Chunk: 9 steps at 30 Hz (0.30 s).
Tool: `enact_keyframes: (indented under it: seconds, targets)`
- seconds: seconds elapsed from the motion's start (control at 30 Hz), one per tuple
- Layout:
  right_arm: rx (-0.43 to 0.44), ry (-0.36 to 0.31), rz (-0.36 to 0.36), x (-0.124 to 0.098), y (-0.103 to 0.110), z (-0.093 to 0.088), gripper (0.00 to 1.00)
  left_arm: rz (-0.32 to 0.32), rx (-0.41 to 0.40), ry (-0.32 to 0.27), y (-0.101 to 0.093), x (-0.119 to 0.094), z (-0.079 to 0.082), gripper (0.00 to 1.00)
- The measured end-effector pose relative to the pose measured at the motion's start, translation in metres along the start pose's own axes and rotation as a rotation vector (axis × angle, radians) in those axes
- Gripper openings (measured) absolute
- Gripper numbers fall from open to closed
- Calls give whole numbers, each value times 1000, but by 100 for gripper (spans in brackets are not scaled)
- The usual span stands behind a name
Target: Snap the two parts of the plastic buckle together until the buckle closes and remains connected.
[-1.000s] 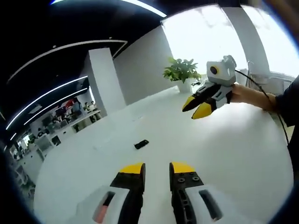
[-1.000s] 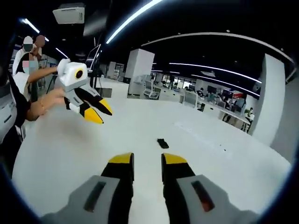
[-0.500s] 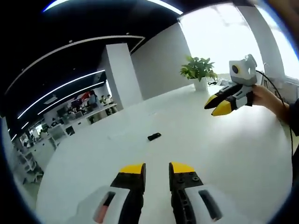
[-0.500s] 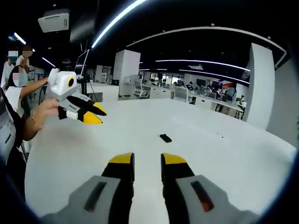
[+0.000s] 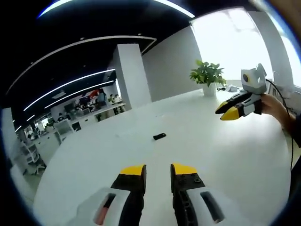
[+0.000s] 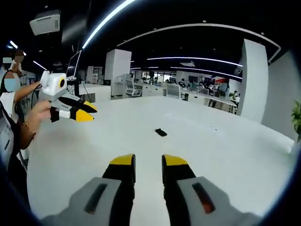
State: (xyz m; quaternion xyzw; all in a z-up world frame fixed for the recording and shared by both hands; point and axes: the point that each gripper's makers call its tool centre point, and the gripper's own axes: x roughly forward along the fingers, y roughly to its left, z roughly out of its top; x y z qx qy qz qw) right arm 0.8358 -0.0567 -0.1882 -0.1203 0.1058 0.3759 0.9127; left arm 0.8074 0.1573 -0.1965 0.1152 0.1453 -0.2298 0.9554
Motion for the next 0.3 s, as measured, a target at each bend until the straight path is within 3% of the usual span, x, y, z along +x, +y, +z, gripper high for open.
enact_keyframes:
  seconds: [0.3]
  targets:
    - [-20, 0, -24, -16, 13, 2, 22, 16, -10, -30, -8, -18, 11, 25]
